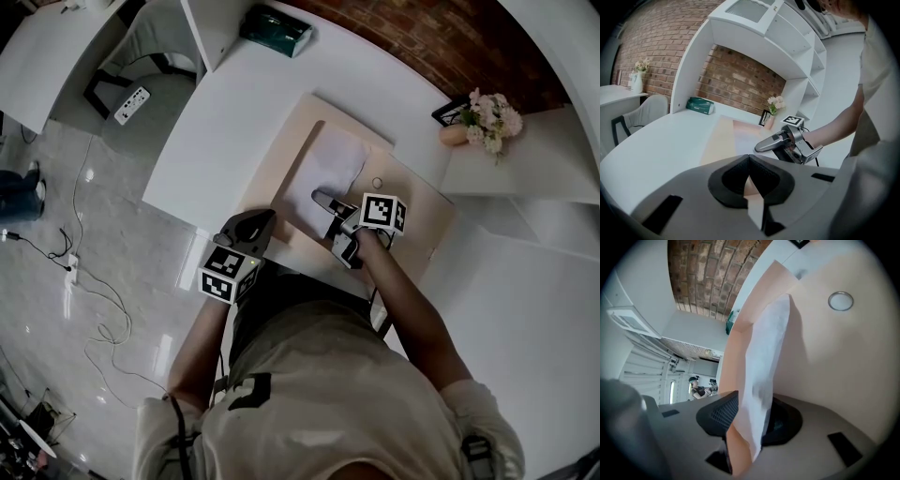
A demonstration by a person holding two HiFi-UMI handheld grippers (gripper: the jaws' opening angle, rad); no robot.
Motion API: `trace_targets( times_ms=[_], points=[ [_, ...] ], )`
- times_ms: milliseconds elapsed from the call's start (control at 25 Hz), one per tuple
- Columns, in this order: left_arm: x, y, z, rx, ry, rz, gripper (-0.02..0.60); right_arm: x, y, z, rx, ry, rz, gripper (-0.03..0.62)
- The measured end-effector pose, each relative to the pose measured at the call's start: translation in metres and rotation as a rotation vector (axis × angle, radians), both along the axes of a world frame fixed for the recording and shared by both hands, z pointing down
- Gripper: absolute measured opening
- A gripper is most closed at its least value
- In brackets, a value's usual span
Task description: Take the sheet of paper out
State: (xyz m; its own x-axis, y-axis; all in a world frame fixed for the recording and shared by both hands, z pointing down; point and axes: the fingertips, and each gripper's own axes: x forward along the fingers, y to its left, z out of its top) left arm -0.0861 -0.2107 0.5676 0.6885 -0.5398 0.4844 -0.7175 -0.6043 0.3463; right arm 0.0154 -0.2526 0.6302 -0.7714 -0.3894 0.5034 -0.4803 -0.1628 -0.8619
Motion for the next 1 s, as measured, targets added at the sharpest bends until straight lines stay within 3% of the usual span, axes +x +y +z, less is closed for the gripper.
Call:
trace_targets(
  times_ms=[80, 200, 320, 640, 1000],
  points=[
    [0.001, 0.002, 0.002, -0.007, -0.008, 0.004, 0.018, 0.001, 0.001, 0.003, 0.009, 0.038, -0.016, 0.124],
    [0.0, 0.005, 0.004, -0.024, -0.013, 0.003, 0.018, 0.001, 0.002, 0.007, 0.029, 0.094, -0.031, 0.11],
    [-0.001, 0.004, 0.004, -0.034, -0.016, -0.005, 0.018, 0.004, 0.003, 0.013, 0.024, 0.162, -0.034, 0.05],
    [0.0, 0.006, 0.007, -0.012, -0.073, 0.023, 0.017, 0.004, 0.003, 0.016, 0.049, 0.264, -0.046, 0.031],
    [-0.004, 0.01, 0.01, 0.026, -0.044, 0.009, 0.017, 0.005, 0.004, 0.019, 0.048, 0.25, -0.057, 0.028]
  ],
)
